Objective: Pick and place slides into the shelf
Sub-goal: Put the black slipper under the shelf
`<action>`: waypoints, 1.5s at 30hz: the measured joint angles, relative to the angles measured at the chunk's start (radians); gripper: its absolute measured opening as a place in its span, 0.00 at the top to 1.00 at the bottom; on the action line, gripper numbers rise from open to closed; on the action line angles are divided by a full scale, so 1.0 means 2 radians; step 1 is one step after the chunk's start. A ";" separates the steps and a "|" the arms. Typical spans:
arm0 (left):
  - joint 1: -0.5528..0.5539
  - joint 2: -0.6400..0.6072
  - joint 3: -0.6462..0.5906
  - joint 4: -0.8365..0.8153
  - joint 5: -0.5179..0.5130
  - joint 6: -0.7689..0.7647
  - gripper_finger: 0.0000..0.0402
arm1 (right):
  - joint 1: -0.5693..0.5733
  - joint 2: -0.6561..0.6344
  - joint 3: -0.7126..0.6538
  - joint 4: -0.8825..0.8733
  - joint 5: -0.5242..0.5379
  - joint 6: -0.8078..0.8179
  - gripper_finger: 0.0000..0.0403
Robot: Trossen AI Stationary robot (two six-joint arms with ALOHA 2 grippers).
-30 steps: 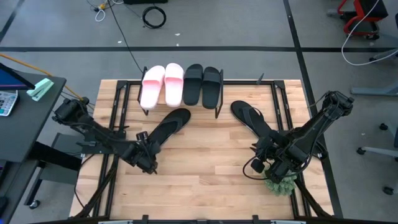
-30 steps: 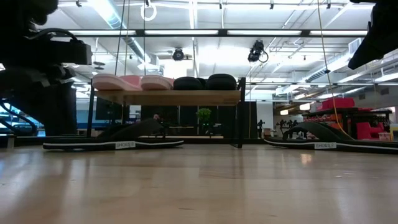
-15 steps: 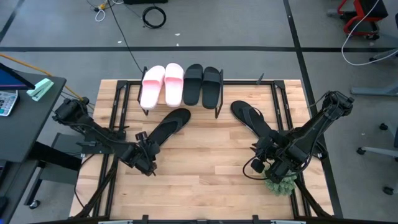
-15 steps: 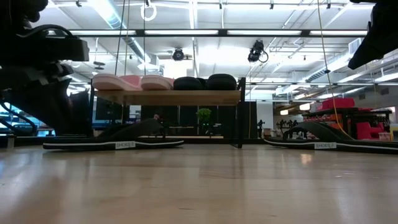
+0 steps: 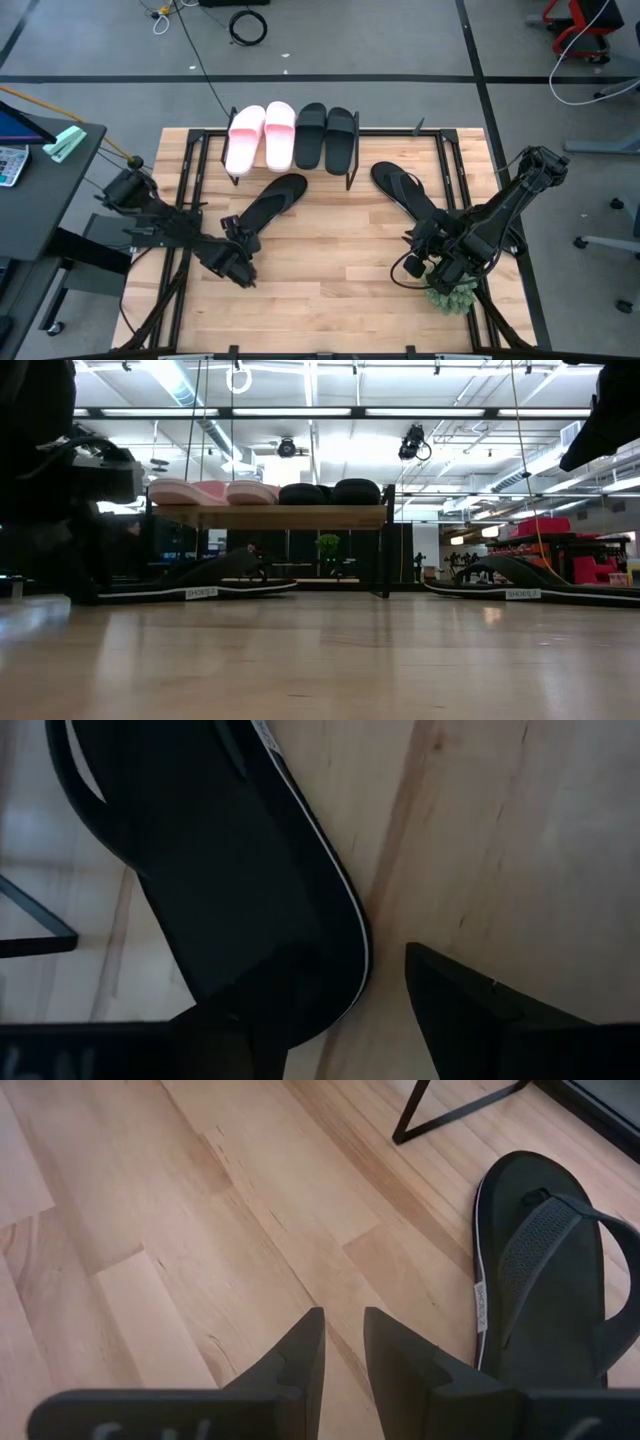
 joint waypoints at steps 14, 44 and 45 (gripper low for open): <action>0.047 0.006 -0.003 0.073 -0.040 -0.042 0.86 | 0.000 0.000 0.000 0.000 0.000 -0.002 0.80; 0.076 0.006 0.030 0.166 -0.097 -0.119 0.99 | 0.000 0.000 0.000 0.002 0.000 -0.005 0.80; 0.075 0.006 0.030 0.147 -0.097 -0.136 0.99 | 0.000 0.000 0.000 0.004 0.000 -0.005 0.80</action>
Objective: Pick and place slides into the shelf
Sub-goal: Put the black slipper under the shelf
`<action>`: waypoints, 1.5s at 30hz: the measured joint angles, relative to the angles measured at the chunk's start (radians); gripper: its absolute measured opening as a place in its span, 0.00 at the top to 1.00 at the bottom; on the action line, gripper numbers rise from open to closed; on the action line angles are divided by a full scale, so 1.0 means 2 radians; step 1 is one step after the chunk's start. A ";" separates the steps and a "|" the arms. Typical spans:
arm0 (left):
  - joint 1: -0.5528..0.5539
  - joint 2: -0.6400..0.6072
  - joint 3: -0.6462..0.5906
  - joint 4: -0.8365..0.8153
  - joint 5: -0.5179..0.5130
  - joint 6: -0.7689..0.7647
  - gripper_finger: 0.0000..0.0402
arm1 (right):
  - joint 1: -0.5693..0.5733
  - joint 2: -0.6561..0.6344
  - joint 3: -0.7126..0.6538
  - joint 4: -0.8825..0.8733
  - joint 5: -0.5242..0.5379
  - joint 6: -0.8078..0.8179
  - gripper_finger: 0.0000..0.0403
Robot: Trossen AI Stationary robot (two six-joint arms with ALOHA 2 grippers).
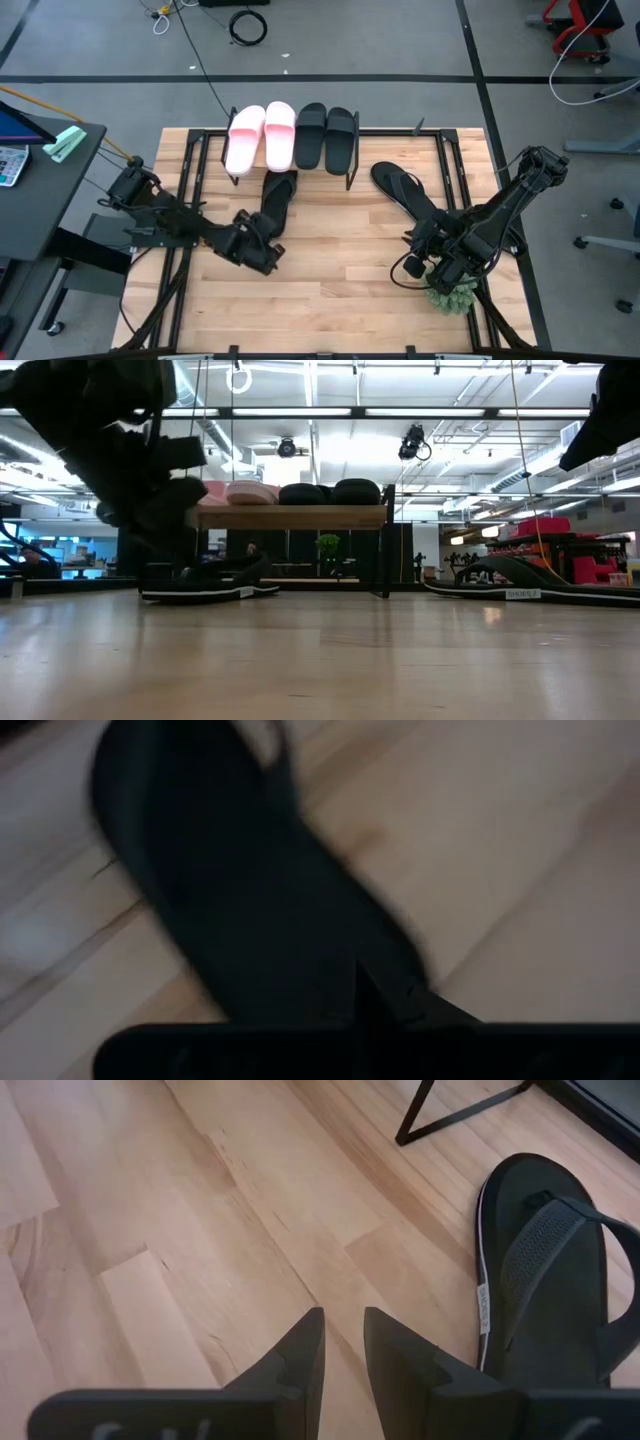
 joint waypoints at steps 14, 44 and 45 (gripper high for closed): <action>0.041 0.041 0.000 0.007 0.011 -0.002 1.00 | 0.000 0.000 0.000 0.000 0.000 0.000 0.80; 0.247 0.068 -0.002 0.231 0.060 0.232 1.00 | 0.000 0.000 0.000 0.000 0.025 -0.014 0.80; 0.249 0.069 -0.001 0.239 0.058 0.232 1.00 | 0.000 0.000 0.000 0.000 0.029 -0.014 0.80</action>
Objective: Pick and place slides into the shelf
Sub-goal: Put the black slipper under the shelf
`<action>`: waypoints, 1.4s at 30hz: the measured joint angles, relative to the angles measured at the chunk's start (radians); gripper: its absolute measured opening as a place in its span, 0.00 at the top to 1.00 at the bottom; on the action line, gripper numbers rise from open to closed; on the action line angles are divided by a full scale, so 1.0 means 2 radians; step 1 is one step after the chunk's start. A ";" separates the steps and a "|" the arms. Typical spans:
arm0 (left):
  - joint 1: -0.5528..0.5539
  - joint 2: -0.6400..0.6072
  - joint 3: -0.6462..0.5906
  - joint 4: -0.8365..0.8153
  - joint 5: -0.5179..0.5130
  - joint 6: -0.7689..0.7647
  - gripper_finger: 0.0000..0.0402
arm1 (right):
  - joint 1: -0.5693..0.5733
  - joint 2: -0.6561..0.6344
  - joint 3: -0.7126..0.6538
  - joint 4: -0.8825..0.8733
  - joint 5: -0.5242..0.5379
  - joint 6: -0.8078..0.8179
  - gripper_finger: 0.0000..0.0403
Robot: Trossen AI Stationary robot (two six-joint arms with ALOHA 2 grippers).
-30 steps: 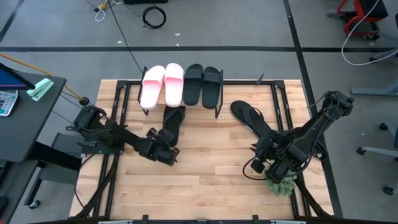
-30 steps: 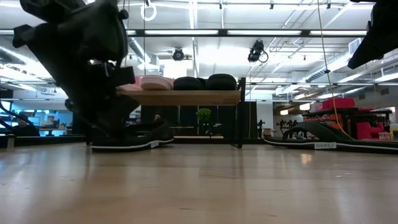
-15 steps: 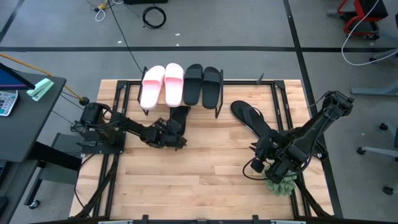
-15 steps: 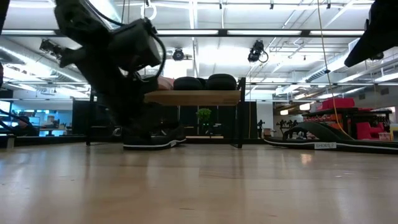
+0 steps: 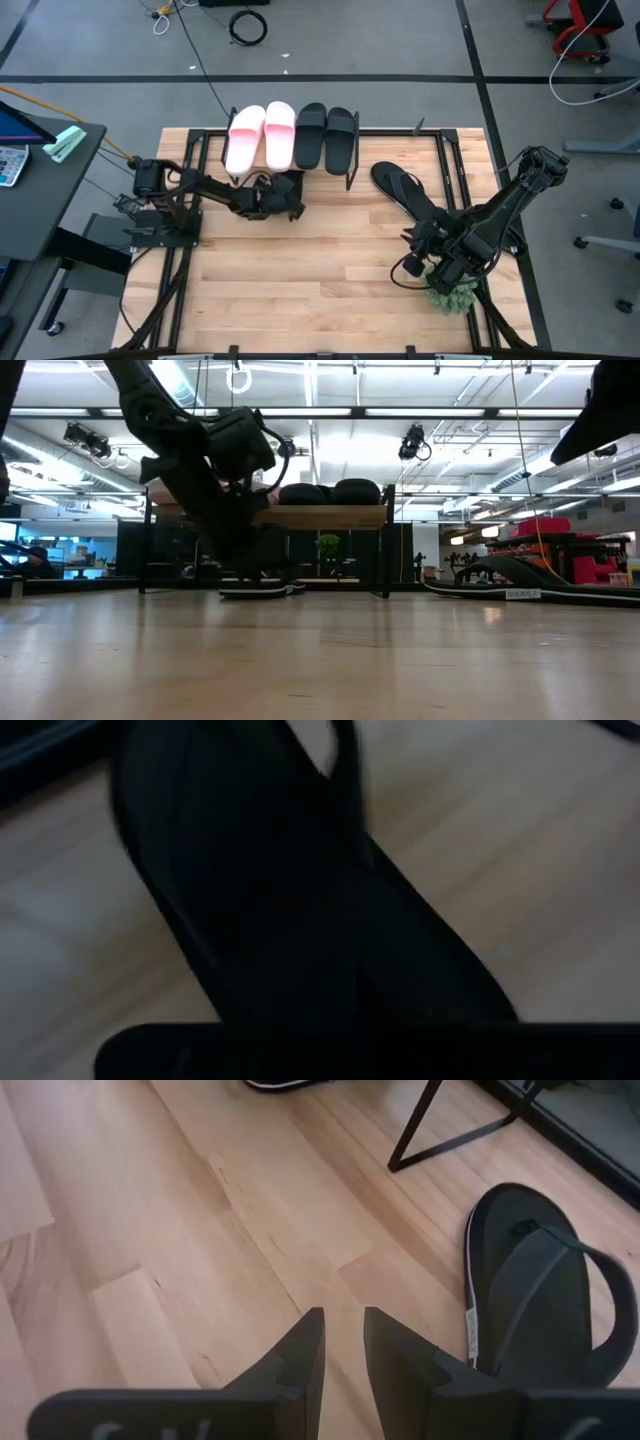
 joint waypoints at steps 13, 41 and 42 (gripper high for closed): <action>-0.019 0.000 0.016 0.012 0.007 0.029 0.99 | 0.000 0.000 0.000 0.000 -0.012 -0.003 0.80; -0.188 -0.035 0.337 -0.176 0.006 0.284 0.99 | -0.231 0.000 -0.057 -0.125 -0.168 -0.040 0.99; -0.190 -0.035 0.337 -0.182 0.006 0.282 0.98 | -0.242 0.000 -0.060 -0.106 -0.169 -0.068 0.99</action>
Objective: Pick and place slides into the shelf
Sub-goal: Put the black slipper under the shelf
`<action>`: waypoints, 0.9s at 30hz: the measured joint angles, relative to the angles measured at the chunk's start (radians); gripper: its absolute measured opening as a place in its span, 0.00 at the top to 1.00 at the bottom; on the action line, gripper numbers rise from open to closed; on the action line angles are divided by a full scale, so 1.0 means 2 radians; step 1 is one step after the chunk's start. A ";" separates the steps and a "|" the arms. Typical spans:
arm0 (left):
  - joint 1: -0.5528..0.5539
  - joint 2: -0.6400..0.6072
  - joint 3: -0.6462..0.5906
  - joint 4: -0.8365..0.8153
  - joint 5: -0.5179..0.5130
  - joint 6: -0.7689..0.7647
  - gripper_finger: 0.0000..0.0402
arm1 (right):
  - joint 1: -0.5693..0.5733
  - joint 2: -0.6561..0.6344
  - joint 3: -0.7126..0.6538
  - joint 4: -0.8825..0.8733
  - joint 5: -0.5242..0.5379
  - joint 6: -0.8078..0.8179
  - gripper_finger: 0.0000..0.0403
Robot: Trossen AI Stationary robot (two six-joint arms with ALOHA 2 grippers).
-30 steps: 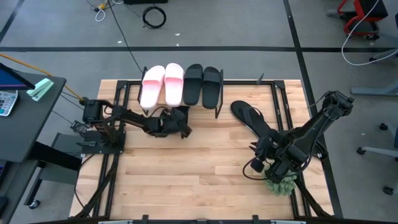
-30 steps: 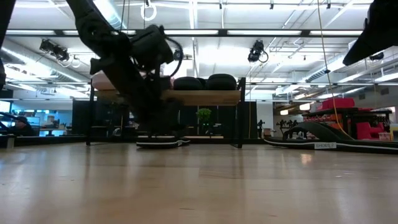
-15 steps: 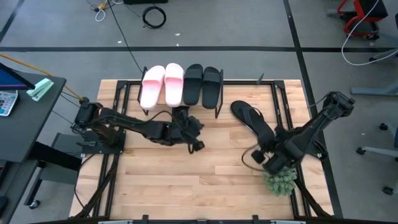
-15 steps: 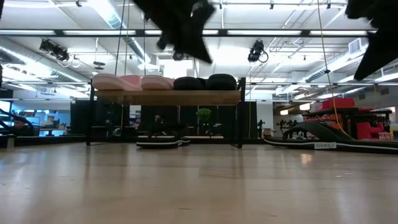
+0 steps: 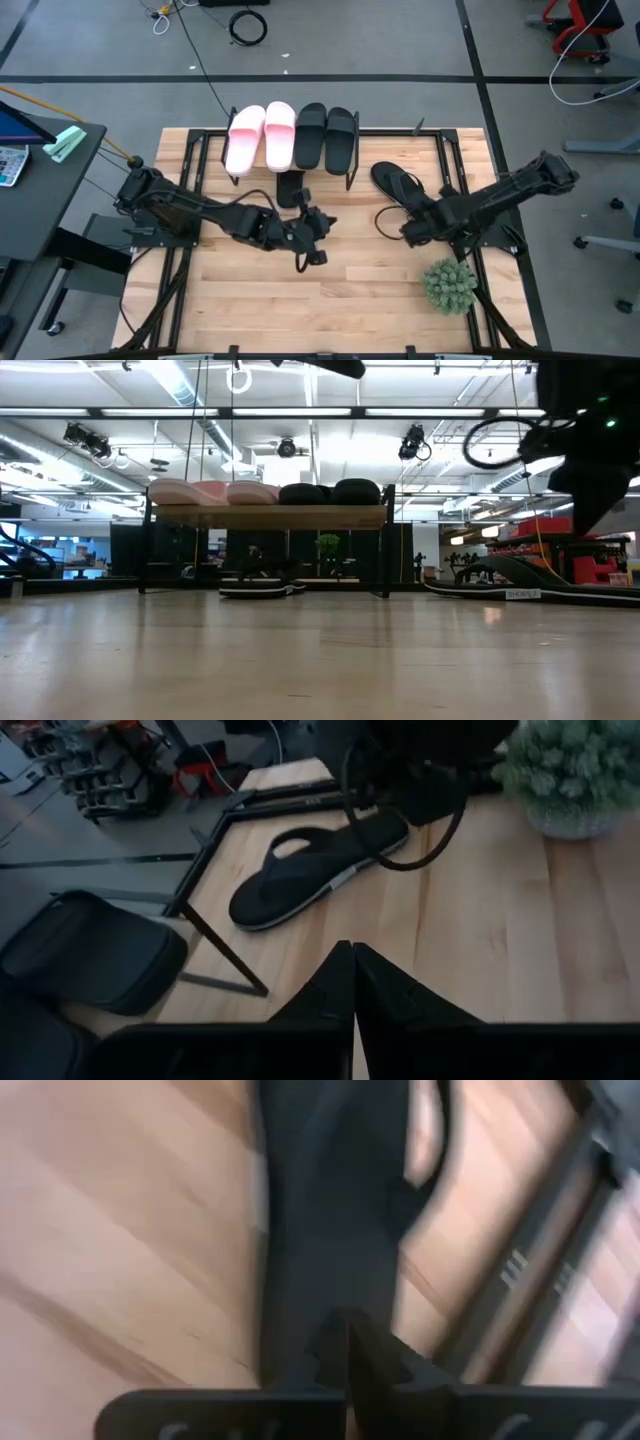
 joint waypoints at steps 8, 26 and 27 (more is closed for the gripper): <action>-0.014 0.000 0.000 -0.041 0.000 -0.053 0.96 | -0.095 0.000 -0.009 0.107 -0.004 -0.176 0.91; -0.056 0.000 0.000 -0.107 0.000 -0.094 0.98 | -0.234 0.000 -0.008 0.206 -0.117 -0.349 0.66; -0.056 0.000 0.000 -0.116 0.000 -0.104 0.97 | -0.237 0.000 -0.008 0.206 -0.117 -0.349 0.66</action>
